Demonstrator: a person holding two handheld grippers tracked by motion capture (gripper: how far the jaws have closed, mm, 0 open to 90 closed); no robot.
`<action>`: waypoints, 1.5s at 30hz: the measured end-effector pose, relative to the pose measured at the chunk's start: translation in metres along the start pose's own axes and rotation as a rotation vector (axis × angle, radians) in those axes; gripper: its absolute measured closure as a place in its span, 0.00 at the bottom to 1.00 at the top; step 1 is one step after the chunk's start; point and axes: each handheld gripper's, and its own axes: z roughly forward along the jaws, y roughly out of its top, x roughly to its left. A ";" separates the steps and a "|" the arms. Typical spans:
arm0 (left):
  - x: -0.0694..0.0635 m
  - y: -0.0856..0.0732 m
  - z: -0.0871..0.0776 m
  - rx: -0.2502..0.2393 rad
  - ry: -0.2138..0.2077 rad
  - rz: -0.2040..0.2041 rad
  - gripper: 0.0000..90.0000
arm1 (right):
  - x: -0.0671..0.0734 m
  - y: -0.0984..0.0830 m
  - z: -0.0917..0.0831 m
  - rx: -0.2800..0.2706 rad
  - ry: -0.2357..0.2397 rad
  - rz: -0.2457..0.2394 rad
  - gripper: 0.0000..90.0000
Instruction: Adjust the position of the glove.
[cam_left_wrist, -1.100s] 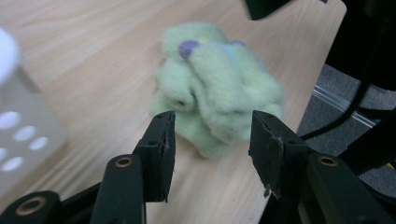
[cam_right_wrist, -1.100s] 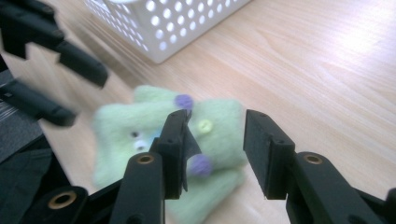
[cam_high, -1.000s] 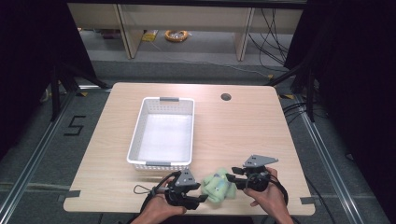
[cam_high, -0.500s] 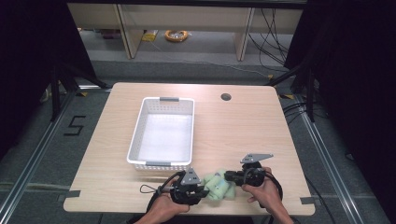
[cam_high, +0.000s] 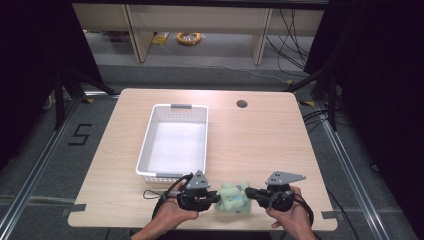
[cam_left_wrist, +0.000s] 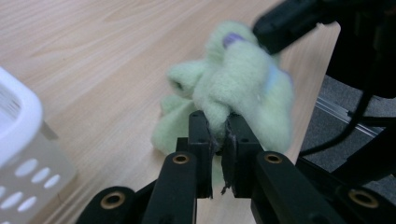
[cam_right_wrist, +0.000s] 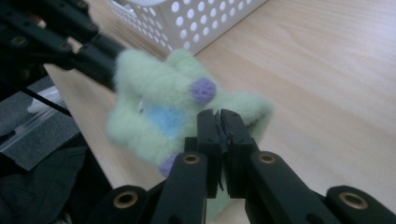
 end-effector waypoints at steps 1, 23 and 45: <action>0.002 0.002 0.001 0.000 -0.006 0.015 0.91 | 0.000 -0.004 0.000 -0.007 0.010 -0.009 0.97; 0.026 -0.015 0.022 0.076 -0.042 -0.098 0.76 | 0.000 -0.029 0.012 0.045 0.017 0.076 0.80; 0.017 -0.020 0.031 0.098 -0.051 -0.273 0.58 | -0.011 -0.031 0.024 0.090 -0.076 0.182 0.56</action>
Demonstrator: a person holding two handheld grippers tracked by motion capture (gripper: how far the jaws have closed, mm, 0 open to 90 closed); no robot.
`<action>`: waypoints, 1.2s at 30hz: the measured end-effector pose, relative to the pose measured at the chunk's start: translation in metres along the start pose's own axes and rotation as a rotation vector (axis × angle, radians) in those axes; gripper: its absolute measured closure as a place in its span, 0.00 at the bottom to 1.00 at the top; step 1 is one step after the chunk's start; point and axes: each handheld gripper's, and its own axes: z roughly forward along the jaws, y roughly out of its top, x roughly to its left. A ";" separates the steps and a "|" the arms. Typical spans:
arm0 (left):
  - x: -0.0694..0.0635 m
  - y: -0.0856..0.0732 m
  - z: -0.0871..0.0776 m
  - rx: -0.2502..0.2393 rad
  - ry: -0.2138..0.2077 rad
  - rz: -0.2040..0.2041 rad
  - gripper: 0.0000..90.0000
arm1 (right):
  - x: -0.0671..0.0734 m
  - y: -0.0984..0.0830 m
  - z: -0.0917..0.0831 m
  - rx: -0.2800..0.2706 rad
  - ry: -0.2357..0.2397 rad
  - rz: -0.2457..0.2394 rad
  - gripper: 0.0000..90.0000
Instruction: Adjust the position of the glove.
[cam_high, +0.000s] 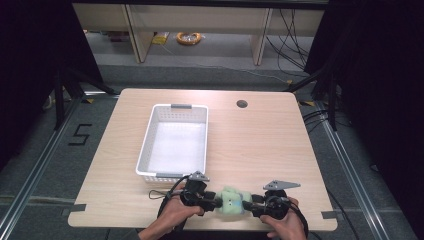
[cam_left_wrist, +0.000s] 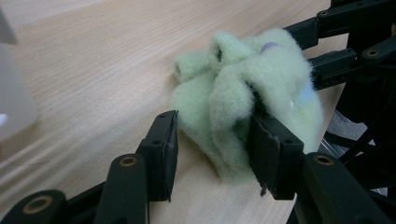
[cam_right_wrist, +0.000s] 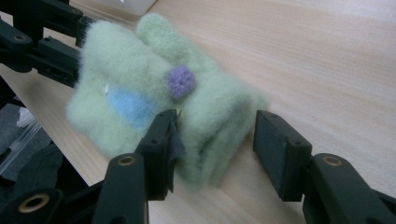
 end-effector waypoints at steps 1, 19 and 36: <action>-0.001 0.000 0.001 0.007 0.002 0.007 0.58 | 0.000 0.000 0.000 0.012 0.005 0.011 0.56; -0.004 -0.004 0.009 -0.001 -0.027 -0.004 0.79 | -0.003 -0.001 0.006 0.012 0.074 0.012 0.72; -0.005 -0.003 -0.004 -0.024 -0.033 0.032 0.86 | 0.002 0.001 0.000 -0.029 0.093 -0.045 0.80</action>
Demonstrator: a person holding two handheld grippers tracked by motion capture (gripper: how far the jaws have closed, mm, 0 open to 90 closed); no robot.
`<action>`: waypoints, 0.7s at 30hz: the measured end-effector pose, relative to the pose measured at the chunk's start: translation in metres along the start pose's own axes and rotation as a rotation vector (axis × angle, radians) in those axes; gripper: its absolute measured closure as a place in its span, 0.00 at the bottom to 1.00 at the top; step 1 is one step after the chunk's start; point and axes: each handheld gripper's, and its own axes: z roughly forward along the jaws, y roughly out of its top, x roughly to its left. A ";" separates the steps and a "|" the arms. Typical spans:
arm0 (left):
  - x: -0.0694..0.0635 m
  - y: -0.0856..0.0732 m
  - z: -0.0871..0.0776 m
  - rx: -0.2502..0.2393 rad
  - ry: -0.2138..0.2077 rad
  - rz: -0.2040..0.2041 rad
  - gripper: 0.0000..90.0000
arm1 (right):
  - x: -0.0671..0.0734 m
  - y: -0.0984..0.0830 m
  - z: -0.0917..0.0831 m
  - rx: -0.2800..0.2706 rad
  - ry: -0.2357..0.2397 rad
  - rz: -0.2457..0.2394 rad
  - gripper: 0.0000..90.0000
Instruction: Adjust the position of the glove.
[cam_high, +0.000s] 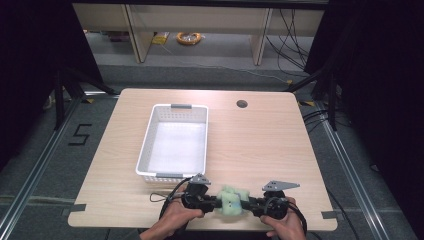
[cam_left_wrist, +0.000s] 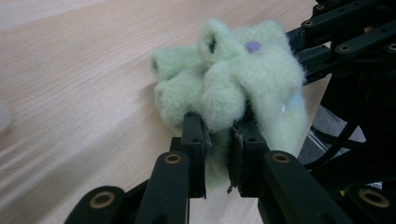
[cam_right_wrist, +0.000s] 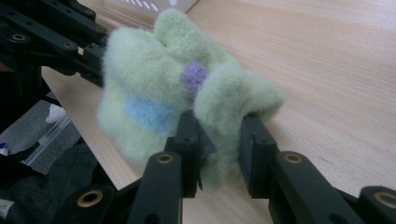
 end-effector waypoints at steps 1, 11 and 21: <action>-0.001 0.000 -0.001 -0.001 0.014 -0.005 0.86 | 0.001 0.000 0.001 -0.005 0.018 0.007 0.80; -0.001 -0.004 -0.011 -0.005 -0.002 0.011 0.86 | 0.011 0.000 0.001 -0.022 0.018 -0.031 0.80; -0.002 -0.007 -0.019 -0.016 -0.014 0.001 0.86 | 0.017 0.001 0.001 -0.015 0.019 -0.040 0.80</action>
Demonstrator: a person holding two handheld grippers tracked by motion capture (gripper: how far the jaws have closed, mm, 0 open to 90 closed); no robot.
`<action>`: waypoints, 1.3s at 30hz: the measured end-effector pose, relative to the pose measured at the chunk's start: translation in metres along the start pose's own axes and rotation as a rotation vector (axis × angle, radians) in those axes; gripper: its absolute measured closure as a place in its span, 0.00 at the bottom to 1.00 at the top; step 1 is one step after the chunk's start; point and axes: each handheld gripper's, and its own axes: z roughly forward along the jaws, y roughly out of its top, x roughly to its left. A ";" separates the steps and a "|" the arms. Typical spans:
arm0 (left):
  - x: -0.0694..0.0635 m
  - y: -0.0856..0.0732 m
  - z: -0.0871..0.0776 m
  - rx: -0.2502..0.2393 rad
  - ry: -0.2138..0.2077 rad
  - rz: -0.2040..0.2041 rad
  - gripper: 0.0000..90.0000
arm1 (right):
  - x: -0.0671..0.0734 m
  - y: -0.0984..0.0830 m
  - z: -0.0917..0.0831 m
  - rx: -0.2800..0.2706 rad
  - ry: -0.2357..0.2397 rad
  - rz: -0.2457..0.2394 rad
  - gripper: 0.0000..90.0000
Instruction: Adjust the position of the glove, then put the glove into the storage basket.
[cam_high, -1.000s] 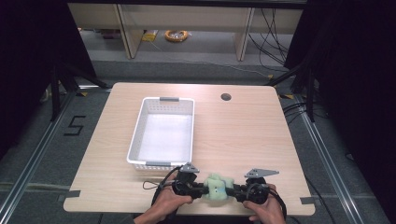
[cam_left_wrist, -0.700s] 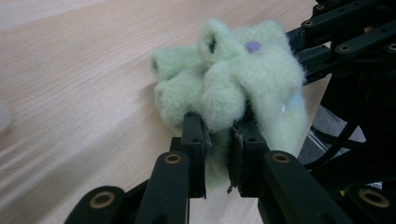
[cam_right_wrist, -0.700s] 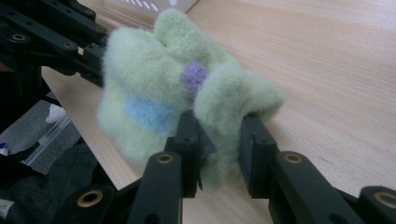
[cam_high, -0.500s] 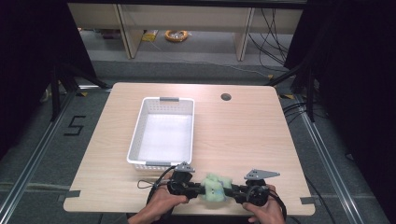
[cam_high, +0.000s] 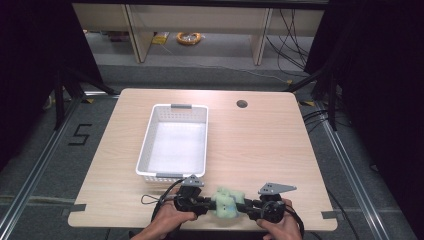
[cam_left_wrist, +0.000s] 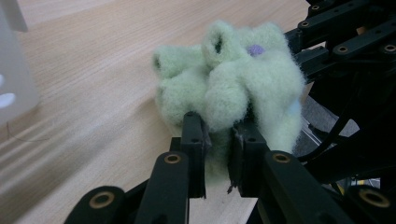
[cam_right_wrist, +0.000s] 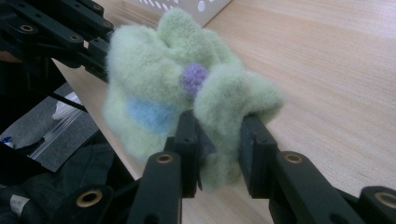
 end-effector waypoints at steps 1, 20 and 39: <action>0.000 0.000 0.000 0.001 -0.002 0.001 0.86 | 0.000 0.000 0.001 -0.002 0.012 -0.002 0.80; 0.001 0.003 -0.025 -0.042 0.009 0.014 0.86 | 0.013 0.017 0.000 -0.019 0.044 -0.018 0.80; 0.012 0.016 -0.051 -0.078 0.016 0.025 0.85 | 0.024 0.049 0.001 -0.035 0.052 -0.057 0.80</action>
